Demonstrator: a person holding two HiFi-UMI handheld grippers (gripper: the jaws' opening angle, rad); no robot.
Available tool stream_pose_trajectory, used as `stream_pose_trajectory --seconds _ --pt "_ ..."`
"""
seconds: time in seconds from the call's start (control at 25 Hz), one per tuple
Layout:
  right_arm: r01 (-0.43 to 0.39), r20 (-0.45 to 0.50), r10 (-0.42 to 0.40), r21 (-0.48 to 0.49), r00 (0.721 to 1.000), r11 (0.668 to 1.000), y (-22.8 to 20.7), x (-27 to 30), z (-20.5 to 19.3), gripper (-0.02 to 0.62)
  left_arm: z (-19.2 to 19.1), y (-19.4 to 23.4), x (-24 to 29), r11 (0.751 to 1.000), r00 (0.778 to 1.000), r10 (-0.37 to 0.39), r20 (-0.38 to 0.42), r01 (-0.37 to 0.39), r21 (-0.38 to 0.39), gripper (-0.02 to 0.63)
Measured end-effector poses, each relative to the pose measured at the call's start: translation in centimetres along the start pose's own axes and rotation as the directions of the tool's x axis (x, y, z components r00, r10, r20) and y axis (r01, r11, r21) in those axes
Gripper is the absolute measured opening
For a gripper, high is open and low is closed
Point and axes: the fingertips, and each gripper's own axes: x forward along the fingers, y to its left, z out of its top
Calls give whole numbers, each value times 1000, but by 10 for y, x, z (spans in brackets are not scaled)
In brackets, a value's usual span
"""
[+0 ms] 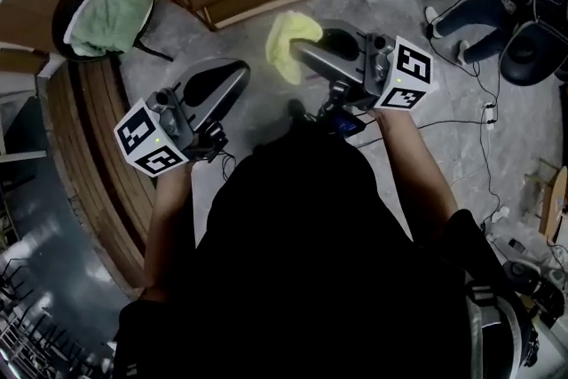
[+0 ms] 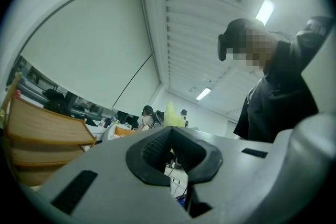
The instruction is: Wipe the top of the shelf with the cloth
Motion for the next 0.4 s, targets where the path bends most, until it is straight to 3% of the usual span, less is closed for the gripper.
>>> stream_pose_trajectory --seconds 0.16,0.4 --pt "-78 -26 77 -34 997 996 42 19 7 48 -8 -25 -61 999 999 37 40 -36 -22 12" --pt "-145 82 147 -30 986 989 98 37 30 48 -35 -45 -134 993 993 103 58 -99 -58 12"
